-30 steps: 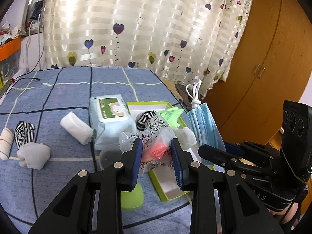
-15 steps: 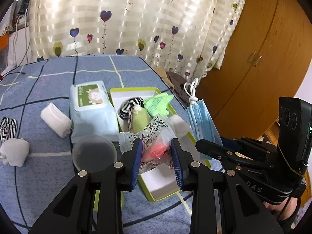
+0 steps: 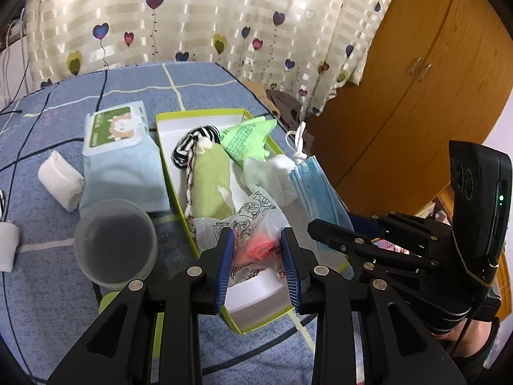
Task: Organize soft objects
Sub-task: 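Lower the bag and mask into the tray and open both grippers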
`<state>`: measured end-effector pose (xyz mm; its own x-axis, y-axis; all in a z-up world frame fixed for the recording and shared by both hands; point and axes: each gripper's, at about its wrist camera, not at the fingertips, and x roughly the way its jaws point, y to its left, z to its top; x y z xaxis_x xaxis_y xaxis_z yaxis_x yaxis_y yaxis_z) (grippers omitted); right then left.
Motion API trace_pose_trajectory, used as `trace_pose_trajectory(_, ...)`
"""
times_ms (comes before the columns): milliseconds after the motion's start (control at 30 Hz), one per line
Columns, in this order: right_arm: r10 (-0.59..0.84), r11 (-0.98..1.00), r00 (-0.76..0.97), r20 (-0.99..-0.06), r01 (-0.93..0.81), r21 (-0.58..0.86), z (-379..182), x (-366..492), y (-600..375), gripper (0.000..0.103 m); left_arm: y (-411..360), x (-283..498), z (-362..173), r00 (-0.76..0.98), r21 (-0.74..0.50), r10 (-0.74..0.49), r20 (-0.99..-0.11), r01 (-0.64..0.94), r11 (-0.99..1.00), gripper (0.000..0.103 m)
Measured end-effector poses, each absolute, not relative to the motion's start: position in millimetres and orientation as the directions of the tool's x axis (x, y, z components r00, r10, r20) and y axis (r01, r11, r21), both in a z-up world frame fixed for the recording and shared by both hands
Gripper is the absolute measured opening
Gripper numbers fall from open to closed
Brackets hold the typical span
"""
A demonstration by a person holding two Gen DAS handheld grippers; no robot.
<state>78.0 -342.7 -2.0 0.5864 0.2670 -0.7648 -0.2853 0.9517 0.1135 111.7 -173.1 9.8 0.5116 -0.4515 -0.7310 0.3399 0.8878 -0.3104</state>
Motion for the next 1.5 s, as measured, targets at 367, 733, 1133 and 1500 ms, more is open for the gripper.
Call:
trace_pose_trajectory(367,0.255,0.954,0.561,-0.788,-0.280,0.109,-17.9,86.0,-348.3,0.024,-187.6,122.2,-8.2,0.459,-0.307,-0.453,-0.764,0.359,0.881,0.031)
trace_pose_trajectory(733,0.255,0.954,0.569,-0.782,-0.279,0.108,-14.8,86.7,-352.8,0.043,-191.4,128.7,-15.7,0.429,-0.326,-0.470,-0.771,0.368,0.871,0.032)
trace_pose_trajectory(1133,0.268,0.952,0.580,-0.769,-0.284,0.117,-10.2,81.6,-353.4,0.022,-188.7,124.8,-13.3,0.429,-0.336,-0.483,-0.763,0.375,0.864,0.042)
trace_pose_trajectory(1500,0.277,0.951,0.602,-0.749,-0.285,0.122,-2.5,72.9,-352.5,0.023,-185.0,115.0,0.9,0.468,-0.322,-0.478,-0.743,0.376,0.869,0.042)
